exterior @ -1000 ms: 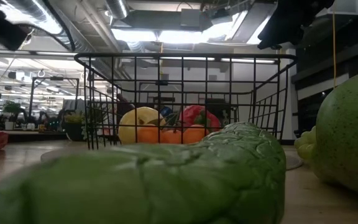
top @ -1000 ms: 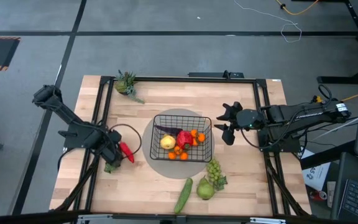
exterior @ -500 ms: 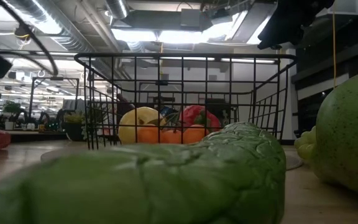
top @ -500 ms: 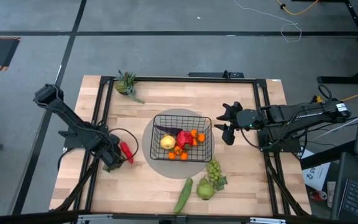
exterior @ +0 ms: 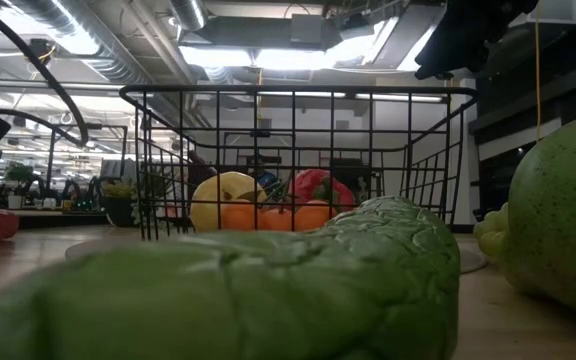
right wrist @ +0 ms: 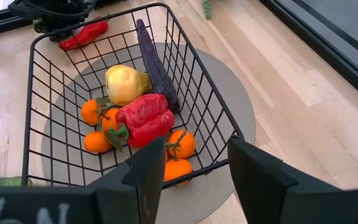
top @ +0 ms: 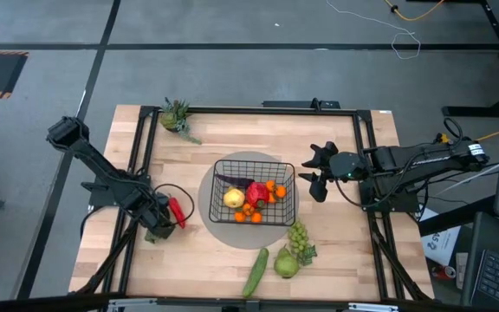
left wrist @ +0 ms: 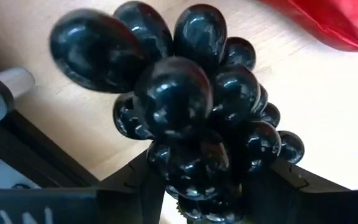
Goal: Build produce basket
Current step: Put the purple grapes into the black wire basket
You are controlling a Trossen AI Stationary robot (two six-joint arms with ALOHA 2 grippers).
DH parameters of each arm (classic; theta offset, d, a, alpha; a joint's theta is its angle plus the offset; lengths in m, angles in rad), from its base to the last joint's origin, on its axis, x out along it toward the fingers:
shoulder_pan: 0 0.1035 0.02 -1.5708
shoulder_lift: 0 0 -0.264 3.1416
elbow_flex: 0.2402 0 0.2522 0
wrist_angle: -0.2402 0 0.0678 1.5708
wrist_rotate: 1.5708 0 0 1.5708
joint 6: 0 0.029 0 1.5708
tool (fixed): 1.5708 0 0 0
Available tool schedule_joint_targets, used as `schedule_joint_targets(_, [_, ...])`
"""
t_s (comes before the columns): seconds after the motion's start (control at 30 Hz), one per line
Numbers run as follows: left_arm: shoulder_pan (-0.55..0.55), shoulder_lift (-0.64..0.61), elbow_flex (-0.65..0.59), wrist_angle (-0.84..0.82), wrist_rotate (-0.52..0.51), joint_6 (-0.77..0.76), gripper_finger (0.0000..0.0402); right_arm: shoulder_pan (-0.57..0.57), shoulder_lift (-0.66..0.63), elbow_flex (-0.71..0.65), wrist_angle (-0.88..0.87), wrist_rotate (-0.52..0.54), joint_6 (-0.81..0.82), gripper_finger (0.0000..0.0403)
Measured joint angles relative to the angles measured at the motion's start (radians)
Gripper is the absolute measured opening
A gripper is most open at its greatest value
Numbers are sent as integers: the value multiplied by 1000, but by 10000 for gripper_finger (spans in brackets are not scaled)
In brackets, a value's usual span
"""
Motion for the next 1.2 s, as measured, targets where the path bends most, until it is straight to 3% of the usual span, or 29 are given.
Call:
schedule_joint_targets(0.2, [-1,0,-4,1,-58,1,158,0,0,0,0,1,0,174])
schedule_joint_targets(0.47, [-1,1,7,-30,-89,26,30,0,0,0,0,1,-1,174])
schedule_joint_targets(0.7, [1,5,166,-133,-263,107,28,0,0,0,0,1,-3,174])
schedule_joint_targets(0.83, [1,3,323,-252,-412,218,26,0,0,0,0,1,-2,174])
schedule_joint_targets(0.97, [0,3,474,-271,-632,424,24,0,0,0,0,1,-2,174])
schedule_joint_targets(1.2, [14,2,616,-55,-1058,964,23,0,0,0,0,1,-1,174])
